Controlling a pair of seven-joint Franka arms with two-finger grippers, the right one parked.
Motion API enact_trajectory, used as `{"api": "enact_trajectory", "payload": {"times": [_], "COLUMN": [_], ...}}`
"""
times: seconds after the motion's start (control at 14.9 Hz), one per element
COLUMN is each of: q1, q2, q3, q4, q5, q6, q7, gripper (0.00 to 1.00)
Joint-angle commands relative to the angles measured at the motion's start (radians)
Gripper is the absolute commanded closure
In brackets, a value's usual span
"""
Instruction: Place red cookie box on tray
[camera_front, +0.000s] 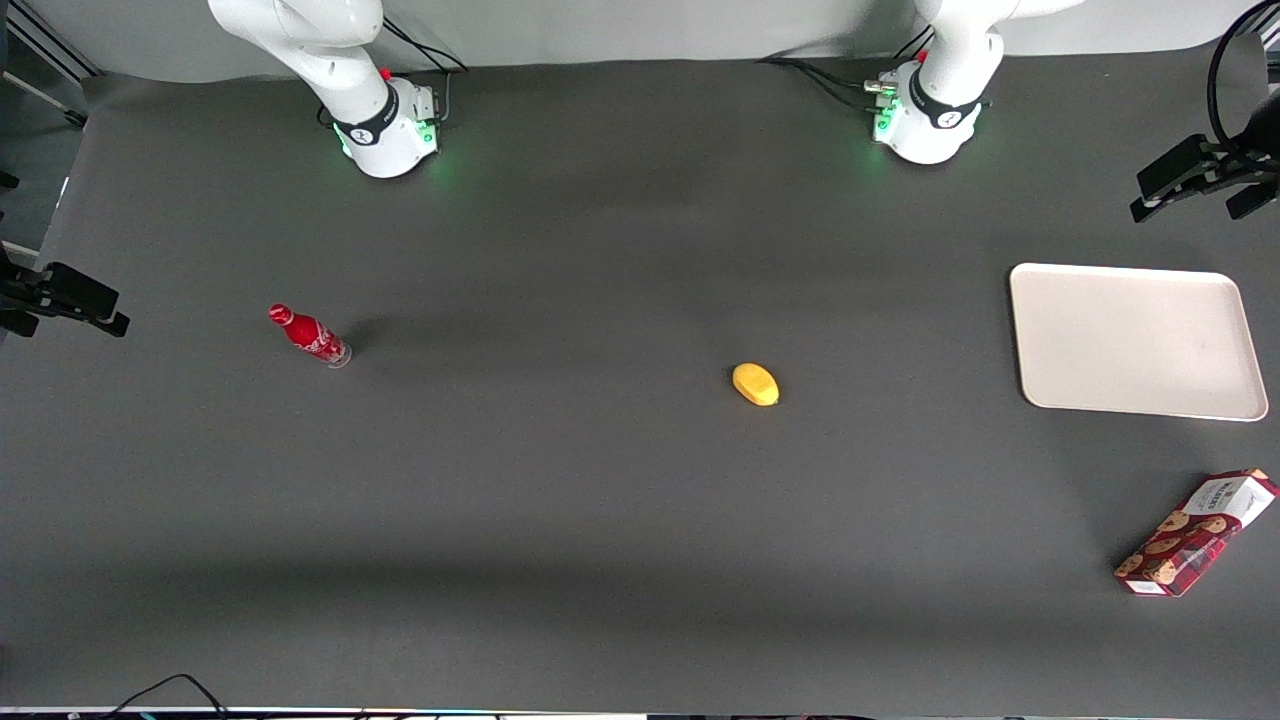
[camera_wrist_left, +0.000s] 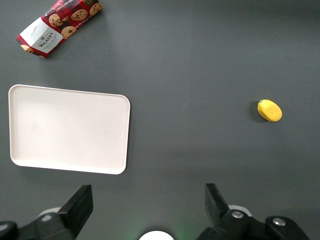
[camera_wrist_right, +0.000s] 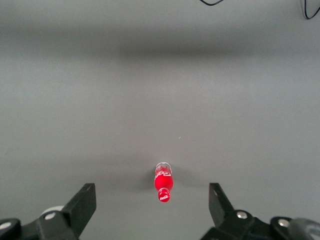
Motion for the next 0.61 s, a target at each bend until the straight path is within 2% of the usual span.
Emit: {"api": "enact_trajectory", "payload": {"times": [0.0, 0.54], "q1": [0.002, 0.005], "q2": [0.011, 0.028], "q3": [-0.005, 0.021], "q4": [0.031, 0.03], "q5": [0.013, 0.013], "q6": [-0.057, -0.039], "q7": [0.0, -0.007], "gripper": [0.0, 0.0]}}
